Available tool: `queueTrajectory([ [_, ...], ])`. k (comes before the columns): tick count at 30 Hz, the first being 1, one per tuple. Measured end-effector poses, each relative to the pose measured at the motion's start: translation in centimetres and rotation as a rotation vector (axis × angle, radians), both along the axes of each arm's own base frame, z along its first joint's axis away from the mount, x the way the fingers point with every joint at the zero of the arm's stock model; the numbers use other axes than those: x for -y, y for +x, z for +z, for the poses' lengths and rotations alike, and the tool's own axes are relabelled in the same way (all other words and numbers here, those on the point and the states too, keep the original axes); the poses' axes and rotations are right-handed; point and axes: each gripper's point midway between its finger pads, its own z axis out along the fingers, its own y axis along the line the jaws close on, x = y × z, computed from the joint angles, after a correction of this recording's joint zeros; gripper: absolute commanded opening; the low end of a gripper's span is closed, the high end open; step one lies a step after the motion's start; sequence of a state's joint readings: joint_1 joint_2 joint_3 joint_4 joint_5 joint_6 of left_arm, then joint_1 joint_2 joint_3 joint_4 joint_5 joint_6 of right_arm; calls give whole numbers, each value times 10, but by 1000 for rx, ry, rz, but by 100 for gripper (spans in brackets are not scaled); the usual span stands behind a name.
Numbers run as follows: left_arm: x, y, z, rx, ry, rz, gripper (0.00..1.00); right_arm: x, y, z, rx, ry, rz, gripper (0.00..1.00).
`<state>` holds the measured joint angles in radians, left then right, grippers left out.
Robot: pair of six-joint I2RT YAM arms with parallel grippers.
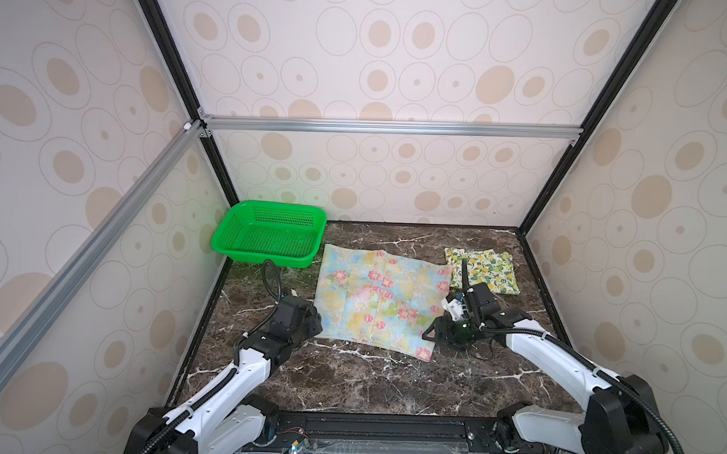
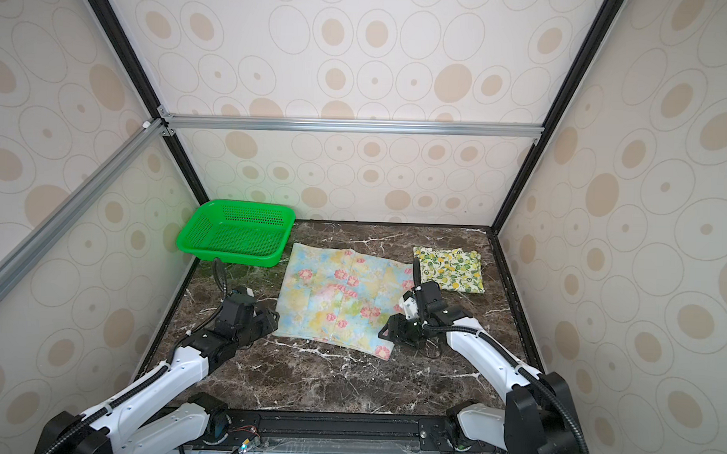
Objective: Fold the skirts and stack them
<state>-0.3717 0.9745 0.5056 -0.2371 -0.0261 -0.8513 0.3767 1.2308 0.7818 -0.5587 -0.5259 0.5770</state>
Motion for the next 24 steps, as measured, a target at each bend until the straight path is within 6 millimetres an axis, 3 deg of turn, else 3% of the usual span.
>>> queueTrajectory([
  [3, 6, 15, 0, -11, 23, -20, 38, -3, 16, 6, 24, -13, -9, 30],
  [5, 11, 24, -13, -48, 44, -37, 35, -3, 24, -3, 8, -39, -7, 13],
  [7, 15, 32, -33, -98, 73, -57, 32, -2, 31, -21, -29, -74, -17, 2],
  [13, 20, 43, -76, -201, 137, -97, 30, 8, 39, -65, -104, -182, -55, 0],
  [19, 22, 45, -77, -185, 135, -103, 30, 16, 42, -94, -158, -255, -74, 0],
  [24, 23, 31, -79, -167, 115, -103, 30, 13, 63, -94, -144, -282, -83, 0],
])
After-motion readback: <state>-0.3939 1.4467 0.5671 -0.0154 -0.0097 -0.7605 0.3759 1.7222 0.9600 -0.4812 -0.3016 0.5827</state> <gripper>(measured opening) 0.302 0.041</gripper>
